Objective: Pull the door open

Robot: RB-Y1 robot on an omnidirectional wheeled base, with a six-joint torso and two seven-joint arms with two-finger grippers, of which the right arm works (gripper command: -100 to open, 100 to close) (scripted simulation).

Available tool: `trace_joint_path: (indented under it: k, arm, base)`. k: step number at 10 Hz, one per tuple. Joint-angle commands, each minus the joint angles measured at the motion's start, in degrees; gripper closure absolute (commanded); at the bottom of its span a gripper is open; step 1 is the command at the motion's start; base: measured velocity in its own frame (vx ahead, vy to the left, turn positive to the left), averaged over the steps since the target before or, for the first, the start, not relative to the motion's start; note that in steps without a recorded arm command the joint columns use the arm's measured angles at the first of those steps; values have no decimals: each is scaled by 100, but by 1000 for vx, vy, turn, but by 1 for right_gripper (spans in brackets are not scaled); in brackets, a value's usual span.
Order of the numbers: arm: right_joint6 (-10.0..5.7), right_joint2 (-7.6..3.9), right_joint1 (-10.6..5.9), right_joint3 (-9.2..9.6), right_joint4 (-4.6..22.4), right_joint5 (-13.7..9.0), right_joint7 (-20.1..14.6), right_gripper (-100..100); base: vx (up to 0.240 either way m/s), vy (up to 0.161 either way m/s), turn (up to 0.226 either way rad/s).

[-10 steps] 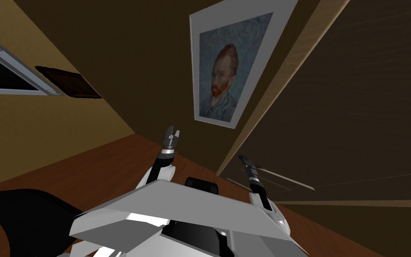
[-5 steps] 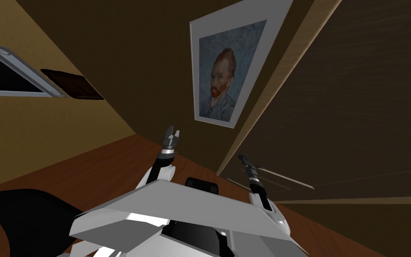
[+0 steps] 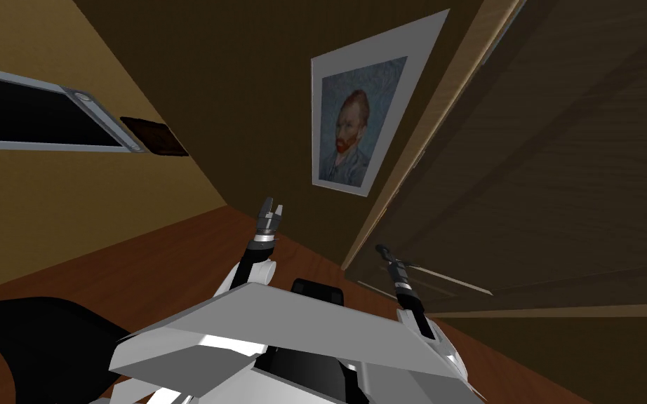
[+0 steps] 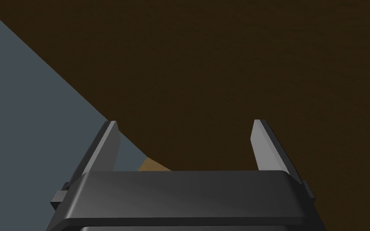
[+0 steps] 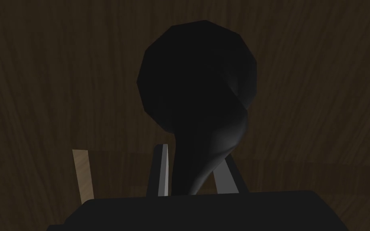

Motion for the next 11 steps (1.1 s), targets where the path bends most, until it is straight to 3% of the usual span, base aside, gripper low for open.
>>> trace_joint_path:
  k: [1, 4, 5, 6, 11]
  arm:
    - [-133, -106, 147, 129, -77, 48, -157, 100]
    - [-282, -248, 291, 272, -131, 101, -340, 100]
    - [-217, -208, 269, 257, -117, 94, -304, 100]
    - [-381, -282, 368, 320, -88, 118, -400, 100]
    - [-818, -508, 597, 439, -20, 166, -624, 100]
  base:
    - [-244, -61, 152]
    - [-221, -80, 117]
    - [-96, -26, 26]
    - [-135, -29, 188]
    - [-204, -57, 137]
